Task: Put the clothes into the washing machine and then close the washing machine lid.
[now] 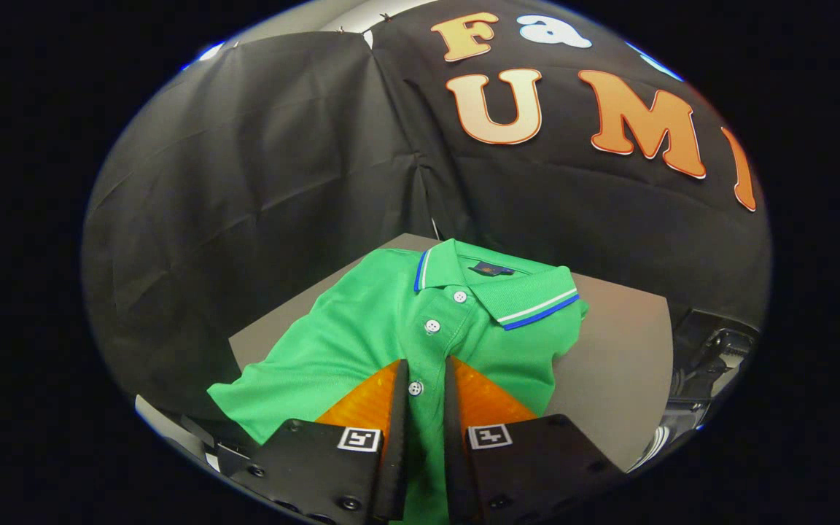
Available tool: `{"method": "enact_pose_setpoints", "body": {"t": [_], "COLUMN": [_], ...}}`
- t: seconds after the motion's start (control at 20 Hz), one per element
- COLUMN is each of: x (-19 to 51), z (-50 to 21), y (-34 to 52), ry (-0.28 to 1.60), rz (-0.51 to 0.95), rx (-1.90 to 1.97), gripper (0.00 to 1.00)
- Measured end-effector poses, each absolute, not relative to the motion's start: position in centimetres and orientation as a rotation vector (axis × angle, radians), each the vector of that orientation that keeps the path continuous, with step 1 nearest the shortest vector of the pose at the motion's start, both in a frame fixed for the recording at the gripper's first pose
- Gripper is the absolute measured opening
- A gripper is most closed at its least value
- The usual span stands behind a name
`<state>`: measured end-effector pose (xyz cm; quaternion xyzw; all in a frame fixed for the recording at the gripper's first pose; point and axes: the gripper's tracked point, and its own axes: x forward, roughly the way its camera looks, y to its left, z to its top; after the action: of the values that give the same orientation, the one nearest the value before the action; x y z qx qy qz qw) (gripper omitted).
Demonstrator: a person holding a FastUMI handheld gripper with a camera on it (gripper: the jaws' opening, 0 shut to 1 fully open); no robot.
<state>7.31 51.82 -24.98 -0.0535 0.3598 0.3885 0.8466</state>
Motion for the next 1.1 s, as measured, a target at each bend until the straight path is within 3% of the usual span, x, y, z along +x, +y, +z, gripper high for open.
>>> {"method": "enact_pose_setpoints", "body": {"t": [0.05, 0.1, 0.2, 0.35, 0.65, 1.1], "x": [7.5, 7.5, 7.4, 7.9, 7.1, 8.9], "z": [-24.9, -25.0, -24.6, -23.6, -17.6, -7.9], "y": [51.7, 51.8, 51.6, 51.8, 50.2, 44.4], "ry": [0.75, 0.74, 0.702, 0.611, 0.352, 0.191], "rz": [0.816, 0.811, 0.819, 0.82, 0.834, 0.798], "rx": [-0.12, -0.129, -0.163, -0.142, -0.091, 0.046], "gripper": [0.3, 0.19, 0.13, 0.08, 0.08, 0.08]}}
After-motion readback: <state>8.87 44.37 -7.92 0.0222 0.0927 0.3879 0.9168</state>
